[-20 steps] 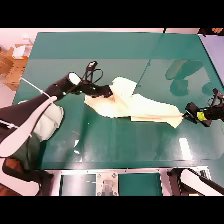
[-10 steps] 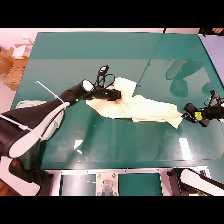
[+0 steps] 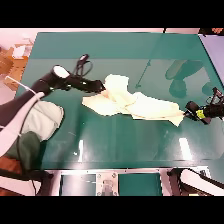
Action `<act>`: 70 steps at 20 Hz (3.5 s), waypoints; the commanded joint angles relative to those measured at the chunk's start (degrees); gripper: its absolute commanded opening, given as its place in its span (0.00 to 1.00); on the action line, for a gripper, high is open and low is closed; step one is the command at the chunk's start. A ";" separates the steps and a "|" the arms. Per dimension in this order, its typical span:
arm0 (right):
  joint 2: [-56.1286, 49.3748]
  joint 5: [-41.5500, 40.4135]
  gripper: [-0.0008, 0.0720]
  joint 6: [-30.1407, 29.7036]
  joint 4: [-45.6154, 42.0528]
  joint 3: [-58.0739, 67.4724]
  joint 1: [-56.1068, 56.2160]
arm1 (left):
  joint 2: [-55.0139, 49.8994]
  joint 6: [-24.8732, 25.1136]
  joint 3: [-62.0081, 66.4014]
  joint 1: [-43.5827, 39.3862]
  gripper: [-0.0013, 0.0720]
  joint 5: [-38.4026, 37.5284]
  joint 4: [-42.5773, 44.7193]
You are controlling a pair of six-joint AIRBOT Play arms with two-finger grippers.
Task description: Fold the shirts.
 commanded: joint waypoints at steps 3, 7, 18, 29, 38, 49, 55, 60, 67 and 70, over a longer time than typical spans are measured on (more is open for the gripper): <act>-0.04 0.26 0.04 -0.09 0.02 0.24 0.00 | 0.96 -6.05 -3.37 6.38 0.85 -14.14 4.98; -0.31 0.22 0.04 -0.11 0.02 0.24 0.00 | 0.96 -7.10 -10.21 5.40 0.85 -17.86 5.81; -2.08 0.28 0.04 -1.44 2.23 0.24 0.02 | -1.11 -7.87 -14.27 -3.98 0.04 9.94 -5.16; 4.96 14.49 0.04 -15.06 33.11 27.19 -0.02 | 23.87 -7.02 17.64 -3.98 0.04 3.26 13.25; 22.45 3.56 0.04 -14.88 33.29 56.81 -0.02 | 40.63 -6.88 41.57 -3.98 0.04 2.21 19.65; 26.75 2.78 0.04 -14.95 28.98 38.25 0.04 | 30.42 -19.30 35.04 -3.96 0.04 -0.52 41.99; 14.45 -5.64 0.04 -18.58 29.00 9.75 3.34 | 3.87 -14.67 31.26 -3.98 0.04 2.71 29.05; -6.54 -9.22 0.04 -19.58 29.51 10.08 5.88 | -11.10 -10.86 31.26 -3.96 0.05 8.79 17.64; -13.00 1.86 0.50 -19.61 23.93 22.18 -1.31 | -10.38 -10.95 39.50 5.62 0.77 -16.85 17.70; -11.85 11.74 0.50 -19.65 20.52 23.52 -8.59 | -7.80 -10.84 40.74 12.72 0.77 -32.70 17.73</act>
